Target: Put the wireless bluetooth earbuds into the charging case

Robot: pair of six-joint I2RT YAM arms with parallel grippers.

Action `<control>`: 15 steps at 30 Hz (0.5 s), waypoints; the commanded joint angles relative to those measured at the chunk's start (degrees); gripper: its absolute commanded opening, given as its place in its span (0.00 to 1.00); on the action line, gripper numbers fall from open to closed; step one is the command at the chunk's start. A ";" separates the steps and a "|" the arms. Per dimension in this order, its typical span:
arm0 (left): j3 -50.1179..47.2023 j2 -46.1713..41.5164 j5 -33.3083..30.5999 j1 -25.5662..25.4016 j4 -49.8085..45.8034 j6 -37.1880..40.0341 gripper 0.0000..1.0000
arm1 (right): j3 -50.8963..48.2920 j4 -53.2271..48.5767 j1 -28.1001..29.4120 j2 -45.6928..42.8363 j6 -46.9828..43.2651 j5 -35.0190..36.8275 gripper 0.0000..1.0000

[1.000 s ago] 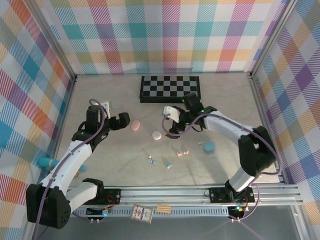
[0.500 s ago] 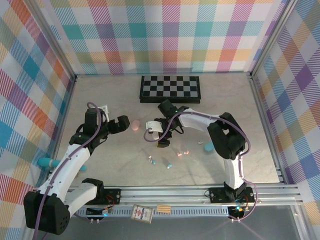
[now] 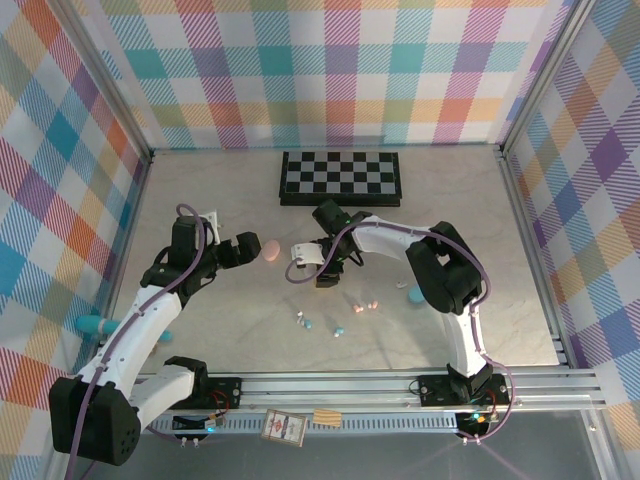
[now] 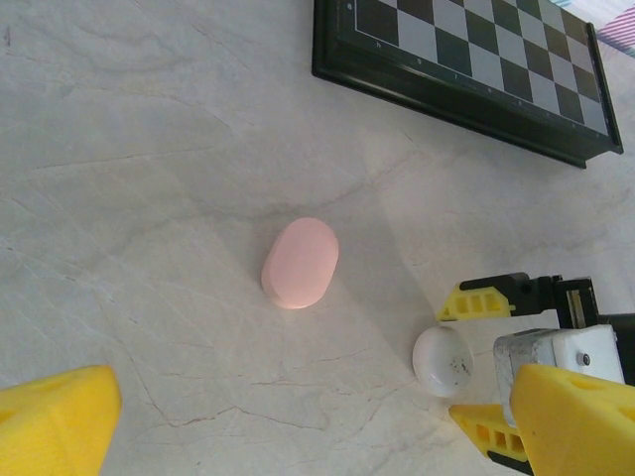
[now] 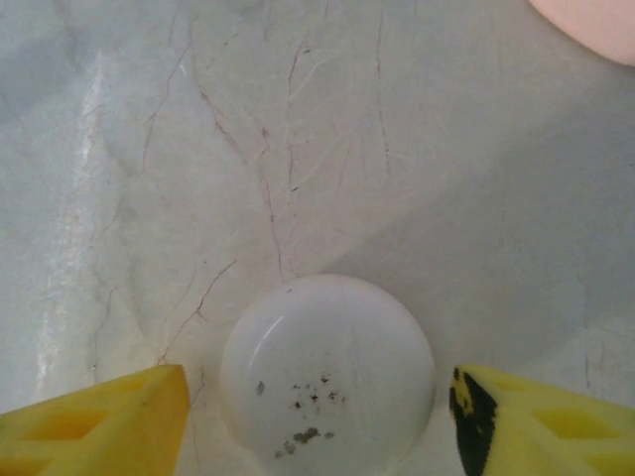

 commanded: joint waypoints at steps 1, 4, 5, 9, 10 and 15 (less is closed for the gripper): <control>-0.41 -0.97 0.39 -0.33 -0.38 -0.08 1.00 | 1.60 -1.53 0.43 1.32 -1.28 -1.26 0.64; -0.41 -1.07 0.30 -0.33 -0.52 -0.14 1.00 | 1.50 -1.66 0.39 1.27 -1.15 -1.72 0.61; -0.48 -1.03 0.30 -0.34 -0.55 -0.19 1.00 | 1.62 -1.80 0.37 1.30 -1.07 -1.90 0.61; -0.21 -0.86 0.39 -0.33 -0.81 -0.17 1.00 | 1.83 -2.18 0.39 1.75 -0.87 -2.00 0.53; -0.20 -0.85 0.39 -0.34 -0.82 -0.16 1.00 | 1.77 -2.19 0.38 1.66 -0.81 -2.04 0.51; -0.18 -0.74 0.45 -0.38 -0.49 -0.50 1.00 | 1.69 -1.70 0.18 0.44 0.08 -2.44 0.43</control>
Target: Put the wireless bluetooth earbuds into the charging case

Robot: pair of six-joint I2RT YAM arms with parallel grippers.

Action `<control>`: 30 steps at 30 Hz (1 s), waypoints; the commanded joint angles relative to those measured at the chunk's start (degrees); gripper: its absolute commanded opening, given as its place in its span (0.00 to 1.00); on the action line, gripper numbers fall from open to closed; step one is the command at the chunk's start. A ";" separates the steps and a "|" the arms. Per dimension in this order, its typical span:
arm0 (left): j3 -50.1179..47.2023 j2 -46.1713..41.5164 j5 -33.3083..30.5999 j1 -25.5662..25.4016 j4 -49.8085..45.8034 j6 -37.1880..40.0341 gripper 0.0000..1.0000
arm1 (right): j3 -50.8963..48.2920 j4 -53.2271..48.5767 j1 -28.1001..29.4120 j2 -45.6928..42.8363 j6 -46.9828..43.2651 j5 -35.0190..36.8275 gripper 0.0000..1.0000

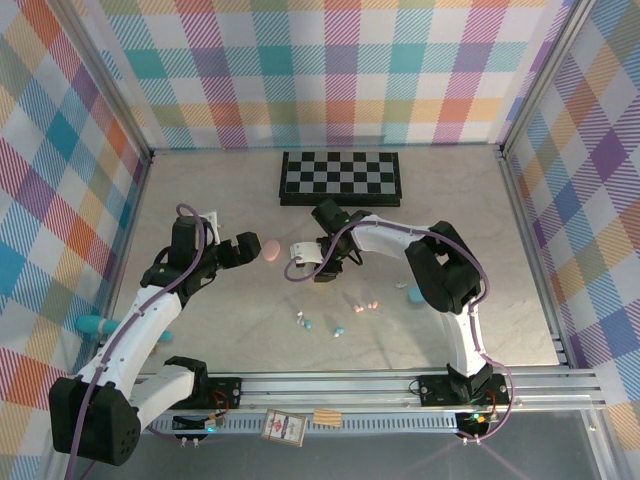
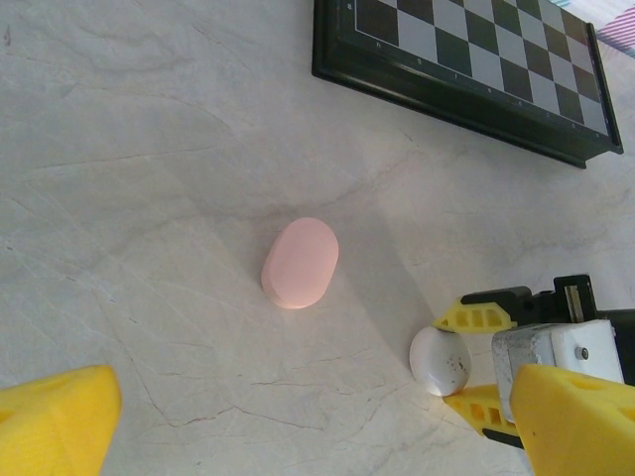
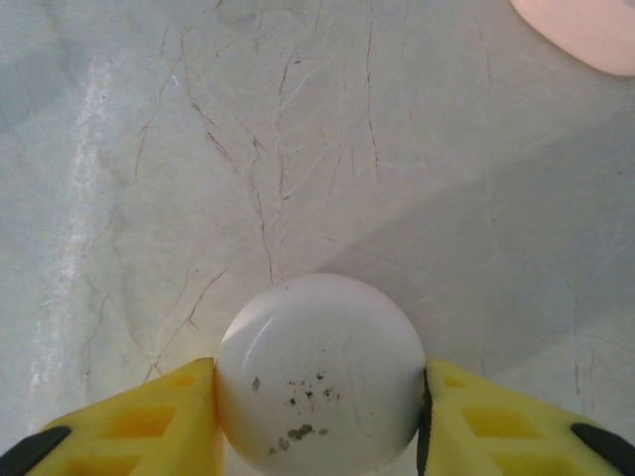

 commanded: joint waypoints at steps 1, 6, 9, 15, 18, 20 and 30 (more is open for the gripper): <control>-0.22 -0.65 0.75 -0.36 -0.40 -0.49 1.00 | 0.77 -1.19 0.10 -0.47 0.12 -2.06 0.42; 0.62 -0.39 3.70 -0.34 0.34 -1.28 1.00 | -2.55 3.37 -1.30 -5.75 3.57 -1.76 0.42; 0.46 -0.35 8.20 -0.47 2.99 -3.74 1.00 | -5.70 7.52 -2.48 -10.40 6.25 -1.28 0.42; 1.44 2.48 19.66 -2.05 10.43 -10.48 0.85 | -9.84 10.94 -3.46 -18.72 9.94 -1.49 0.42; 2.48 4.48 23.01 -5.17 13.29 -11.57 0.80 | -11.34 12.45 -3.48 -21.36 11.29 -2.02 0.42; 3.30 5.15 21.40 -6.41 11.62 -10.83 0.81 | -11.17 11.48 -3.53 -21.15 10.77 -1.68 0.43; 4.01 2.99 9.78 -6.23 2.07 -8.37 0.87 | -2.97 10.98 -4.83 -8.98 7.38 -2.75 0.81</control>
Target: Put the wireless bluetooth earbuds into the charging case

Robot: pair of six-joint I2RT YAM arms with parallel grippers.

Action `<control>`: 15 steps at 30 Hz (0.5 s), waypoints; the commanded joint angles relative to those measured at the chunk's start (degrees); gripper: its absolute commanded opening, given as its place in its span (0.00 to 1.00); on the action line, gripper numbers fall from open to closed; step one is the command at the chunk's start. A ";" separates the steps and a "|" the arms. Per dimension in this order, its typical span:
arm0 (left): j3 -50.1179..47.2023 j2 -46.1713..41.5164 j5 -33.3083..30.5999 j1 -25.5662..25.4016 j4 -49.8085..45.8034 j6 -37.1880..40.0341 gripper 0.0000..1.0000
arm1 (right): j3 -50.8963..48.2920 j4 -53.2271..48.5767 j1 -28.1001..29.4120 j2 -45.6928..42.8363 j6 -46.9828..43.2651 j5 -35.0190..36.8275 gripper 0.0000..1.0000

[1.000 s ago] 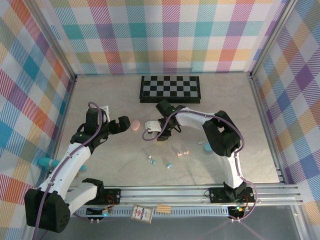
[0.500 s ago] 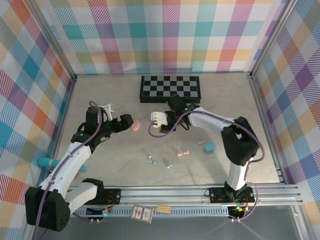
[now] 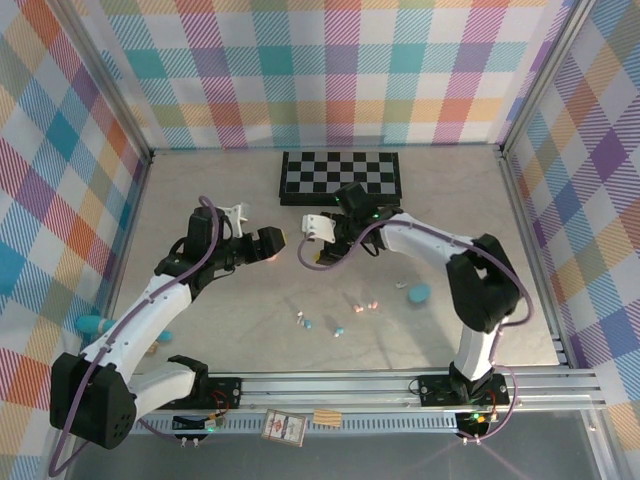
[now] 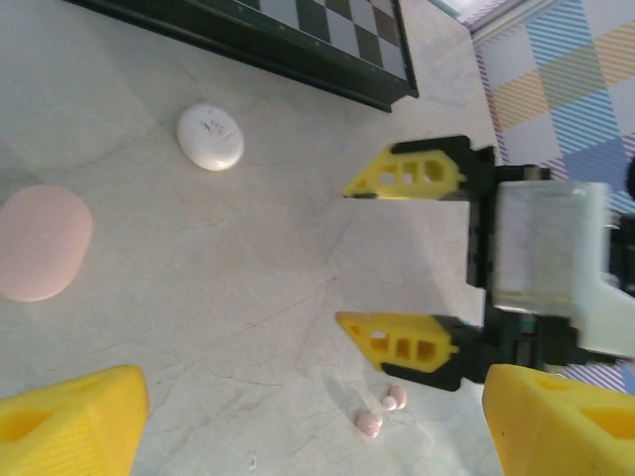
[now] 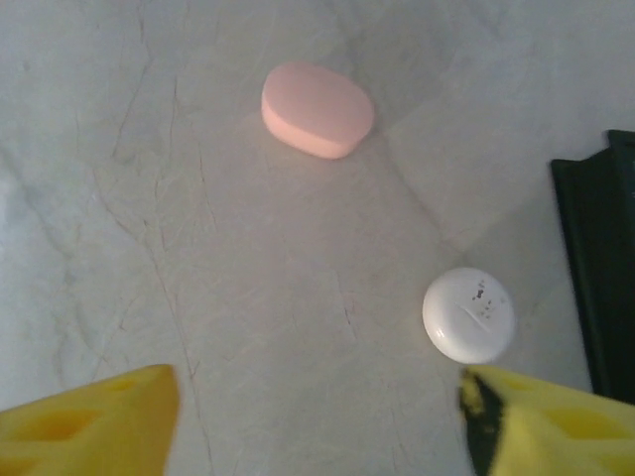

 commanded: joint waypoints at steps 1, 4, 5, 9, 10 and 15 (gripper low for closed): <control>0.73 -2.68 -4.89 0.31 -5.00 0.47 0.88 | 5.40 -0.37 -1.15 5.56 -1.66 -2.22 0.84; -0.33 -4.36 -6.97 0.62 -6.49 0.48 0.90 | 9.35 -0.14 -1.78 10.24 -1.70 -2.84 0.94; -0.68 -4.88 -7.27 0.70 -6.66 0.56 0.91 | 10.44 -0.40 -2.00 11.55 -2.04 -2.88 0.94; -1.01 -5.92 -7.56 0.88 -7.45 1.02 0.93 | 16.18 -4.00 -3.69 16.89 -3.90 -3.87 0.99; -1.02 -6.04 -7.56 0.88 -7.70 1.18 0.93 | 18.23 -5.60 -4.08 18.07 -4.63 -4.42 0.99; -0.99 -6.48 -7.79 0.88 -8.57 1.95 0.95 | 27.61 -14.47 -5.56 24.18 -6.34 -6.42 0.99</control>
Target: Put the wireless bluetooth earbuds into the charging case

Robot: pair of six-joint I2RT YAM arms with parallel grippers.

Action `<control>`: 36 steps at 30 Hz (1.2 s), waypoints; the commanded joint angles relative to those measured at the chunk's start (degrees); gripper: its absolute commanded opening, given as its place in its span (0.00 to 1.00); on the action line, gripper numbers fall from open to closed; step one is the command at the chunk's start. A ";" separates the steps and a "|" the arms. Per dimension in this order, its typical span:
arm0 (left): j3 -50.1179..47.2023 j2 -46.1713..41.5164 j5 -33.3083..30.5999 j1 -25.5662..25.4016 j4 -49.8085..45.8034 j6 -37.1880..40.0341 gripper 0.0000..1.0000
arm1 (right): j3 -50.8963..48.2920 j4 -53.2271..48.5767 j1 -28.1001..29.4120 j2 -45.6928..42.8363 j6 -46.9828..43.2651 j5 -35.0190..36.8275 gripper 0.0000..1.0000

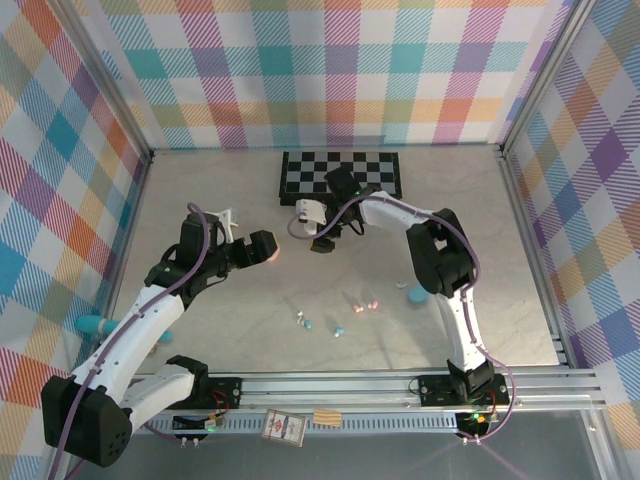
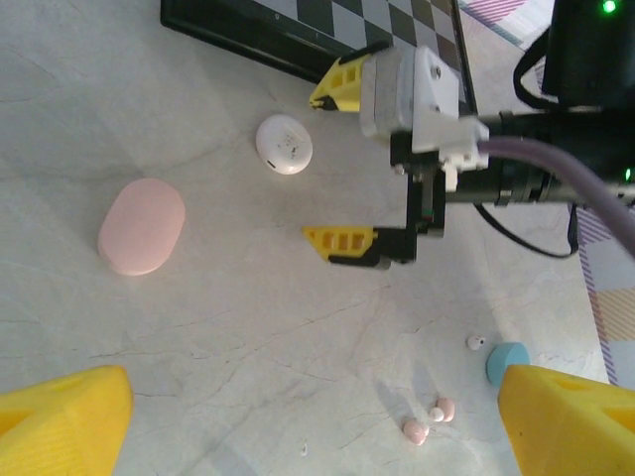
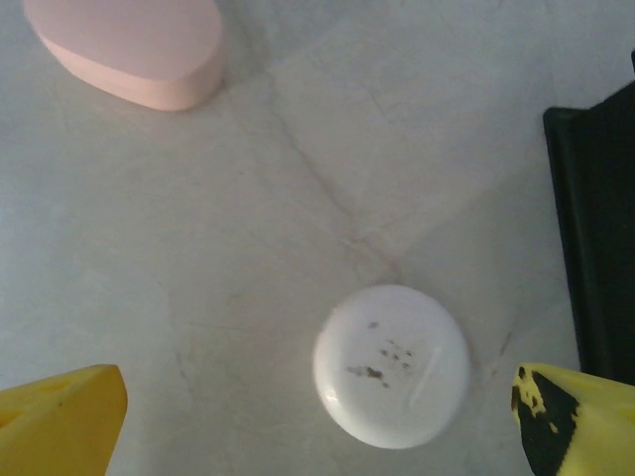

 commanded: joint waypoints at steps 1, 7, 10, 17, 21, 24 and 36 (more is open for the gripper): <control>-0.74 -1.07 -0.89 0.62 -1.96 1.13 0.95 | 6.40 -8.62 -0.69 3.74 -2.49 -3.64 0.99; -0.65 -0.02 -0.47 0.62 -1.23 1.21 0.95 | 14.92 -13.70 -0.70 9.74 -0.81 -3.11 0.96; -0.53 0.34 -0.23 0.62 -1.10 1.29 0.96 | 17.60 -15.07 -0.69 11.91 0.02 -1.98 0.93; -0.44 0.96 -0.06 0.62 -0.80 1.58 0.96 | 20.13 -16.27 -0.33 14.10 2.00 -1.53 0.84; -0.43 1.32 -0.01 0.62 -0.72 1.76 0.96 | 20.16 -16.25 -0.13 14.20 2.43 -2.23 0.75; -0.52 1.20 -0.09 0.62 -0.67 1.82 0.96 | 20.33 -16.30 -0.08 14.33 2.30 -2.41 0.68; -1.27 0.86 -0.68 0.62 -0.67 2.22 0.97 | 15.35 -15.33 0.07 10.07 0.56 -3.40 0.48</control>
